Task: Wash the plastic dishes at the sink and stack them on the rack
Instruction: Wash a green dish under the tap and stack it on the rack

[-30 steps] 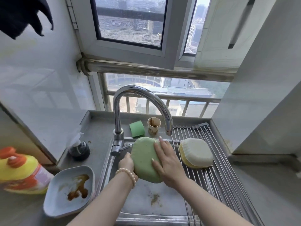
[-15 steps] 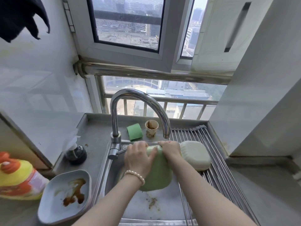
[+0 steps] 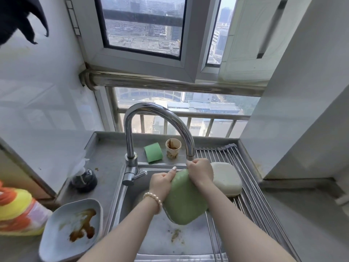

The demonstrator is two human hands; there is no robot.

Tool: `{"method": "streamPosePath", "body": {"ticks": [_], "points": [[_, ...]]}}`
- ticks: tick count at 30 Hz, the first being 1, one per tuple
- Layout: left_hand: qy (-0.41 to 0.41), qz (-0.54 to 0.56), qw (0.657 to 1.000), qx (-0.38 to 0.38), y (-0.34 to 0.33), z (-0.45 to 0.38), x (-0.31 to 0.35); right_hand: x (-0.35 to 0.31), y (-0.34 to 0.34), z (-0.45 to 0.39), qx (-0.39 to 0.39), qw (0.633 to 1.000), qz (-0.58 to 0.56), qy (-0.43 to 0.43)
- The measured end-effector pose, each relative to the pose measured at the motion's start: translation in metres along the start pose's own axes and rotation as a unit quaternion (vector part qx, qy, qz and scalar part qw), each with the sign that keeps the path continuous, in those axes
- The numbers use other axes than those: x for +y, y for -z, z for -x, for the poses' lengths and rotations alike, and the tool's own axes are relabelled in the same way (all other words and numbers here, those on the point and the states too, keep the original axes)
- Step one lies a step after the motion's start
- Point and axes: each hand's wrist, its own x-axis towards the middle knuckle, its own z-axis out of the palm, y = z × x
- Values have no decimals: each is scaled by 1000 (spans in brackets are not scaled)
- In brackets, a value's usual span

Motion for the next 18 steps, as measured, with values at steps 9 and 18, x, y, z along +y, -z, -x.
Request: {"method": "streamPosePath", "body": {"ticks": [9,18], "points": [[216,324,915,106,21,6,-12,37,-78,61,48,885,239,397],[302,457,835,58,23,16,-29,26,-44,43,-49,989,-140,19]]}}
